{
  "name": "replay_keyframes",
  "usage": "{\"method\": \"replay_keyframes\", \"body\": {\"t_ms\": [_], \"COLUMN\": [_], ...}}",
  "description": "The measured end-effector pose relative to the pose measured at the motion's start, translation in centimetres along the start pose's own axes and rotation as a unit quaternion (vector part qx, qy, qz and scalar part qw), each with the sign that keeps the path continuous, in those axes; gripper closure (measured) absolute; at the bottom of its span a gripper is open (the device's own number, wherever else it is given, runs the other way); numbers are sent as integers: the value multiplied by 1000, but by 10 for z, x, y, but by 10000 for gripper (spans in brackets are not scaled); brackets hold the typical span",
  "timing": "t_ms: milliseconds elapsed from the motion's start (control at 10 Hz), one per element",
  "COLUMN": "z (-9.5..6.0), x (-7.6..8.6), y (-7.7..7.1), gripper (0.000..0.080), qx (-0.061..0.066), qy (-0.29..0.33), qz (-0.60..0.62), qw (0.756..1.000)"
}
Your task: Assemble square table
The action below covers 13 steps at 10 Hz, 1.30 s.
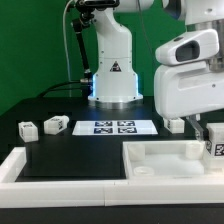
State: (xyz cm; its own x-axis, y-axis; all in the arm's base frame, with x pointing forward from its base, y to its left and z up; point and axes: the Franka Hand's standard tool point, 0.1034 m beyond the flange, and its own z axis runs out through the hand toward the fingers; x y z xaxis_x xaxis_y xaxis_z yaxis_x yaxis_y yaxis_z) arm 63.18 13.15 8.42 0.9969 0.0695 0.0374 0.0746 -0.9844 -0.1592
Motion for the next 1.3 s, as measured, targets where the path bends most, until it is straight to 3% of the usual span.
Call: {"method": "replay_keyframes", "body": {"t_ms": [400, 700, 1000, 1200, 1300], "z": [0, 0, 1, 1, 1], "x": [0, -3, -3, -3, -3], "y": [6, 32, 33, 33, 32], "gripper": [151, 151, 178, 517, 514], "qx": [-1, -7, -7, -8, -9], "qy": [-1, -20, -20, -20, -19], "qz": [-2, 16, 41, 98, 129], "qw": [1000, 1000, 999, 995, 991]}}
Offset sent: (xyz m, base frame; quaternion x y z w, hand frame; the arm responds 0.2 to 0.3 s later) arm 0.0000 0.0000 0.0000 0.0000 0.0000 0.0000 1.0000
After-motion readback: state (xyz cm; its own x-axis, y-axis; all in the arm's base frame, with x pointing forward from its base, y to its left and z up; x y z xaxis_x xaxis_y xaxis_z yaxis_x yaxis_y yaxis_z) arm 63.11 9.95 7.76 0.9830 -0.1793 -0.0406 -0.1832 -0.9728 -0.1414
